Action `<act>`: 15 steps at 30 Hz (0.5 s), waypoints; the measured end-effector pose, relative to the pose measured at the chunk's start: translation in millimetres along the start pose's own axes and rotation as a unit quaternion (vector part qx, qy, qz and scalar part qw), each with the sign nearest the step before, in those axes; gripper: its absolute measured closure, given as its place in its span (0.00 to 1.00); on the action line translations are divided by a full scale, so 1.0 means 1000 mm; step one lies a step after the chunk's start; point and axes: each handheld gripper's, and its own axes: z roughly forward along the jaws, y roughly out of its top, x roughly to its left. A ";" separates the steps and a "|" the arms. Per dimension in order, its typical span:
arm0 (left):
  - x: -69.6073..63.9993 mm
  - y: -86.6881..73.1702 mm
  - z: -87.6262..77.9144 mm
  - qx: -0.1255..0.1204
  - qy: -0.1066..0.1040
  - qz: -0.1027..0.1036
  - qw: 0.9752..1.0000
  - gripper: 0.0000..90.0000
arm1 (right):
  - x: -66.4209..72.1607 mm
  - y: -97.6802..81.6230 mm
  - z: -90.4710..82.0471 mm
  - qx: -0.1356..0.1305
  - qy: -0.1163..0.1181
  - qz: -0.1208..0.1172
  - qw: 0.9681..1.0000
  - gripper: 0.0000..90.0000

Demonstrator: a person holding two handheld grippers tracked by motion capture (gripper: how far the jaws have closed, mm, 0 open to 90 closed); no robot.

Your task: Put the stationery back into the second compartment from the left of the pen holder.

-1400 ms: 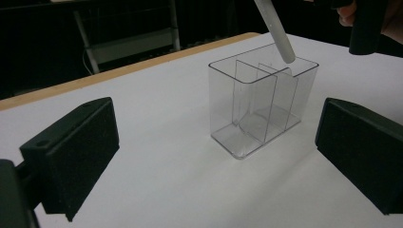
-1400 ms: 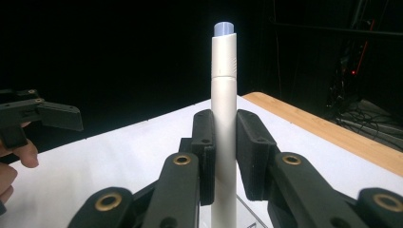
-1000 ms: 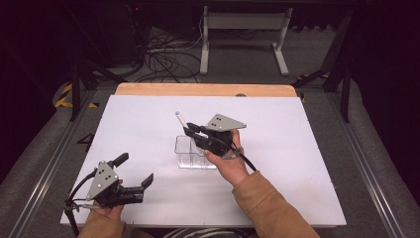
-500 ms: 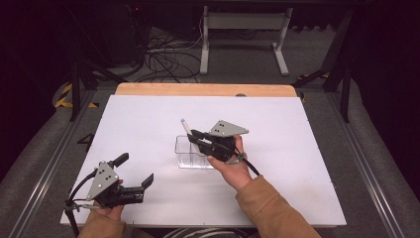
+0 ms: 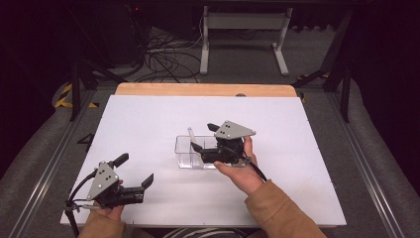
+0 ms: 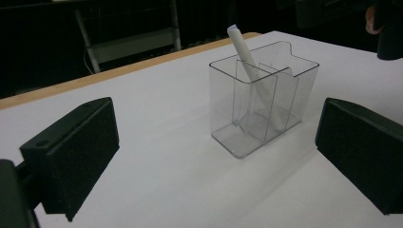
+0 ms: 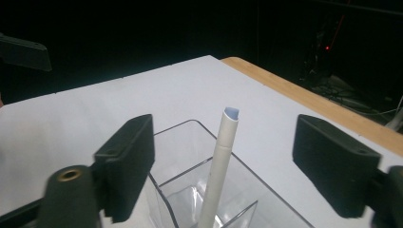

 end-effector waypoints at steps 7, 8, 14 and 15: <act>0.000 0.000 0.000 0.000 -0.001 -0.003 1.000 0.02 | -0.002 0.011 -0.019 -0.011 -0.001 -0.010 1.000 0.16; -0.001 0.000 0.000 0.000 0.001 -0.003 1.000 0.02 | -0.002 0.011 -0.021 -0.011 -0.001 -0.008 1.000 0.16; 0.000 0.000 0.000 0.000 0.001 -0.002 1.000 0.02 | -0.006 0.012 -0.029 -0.016 -0.001 -0.005 1.000 0.14; 0.000 0.000 0.000 0.000 0.001 -0.002 1.000 0.02 | -0.007 0.012 -0.030 -0.015 -0.002 -0.005 1.000 0.13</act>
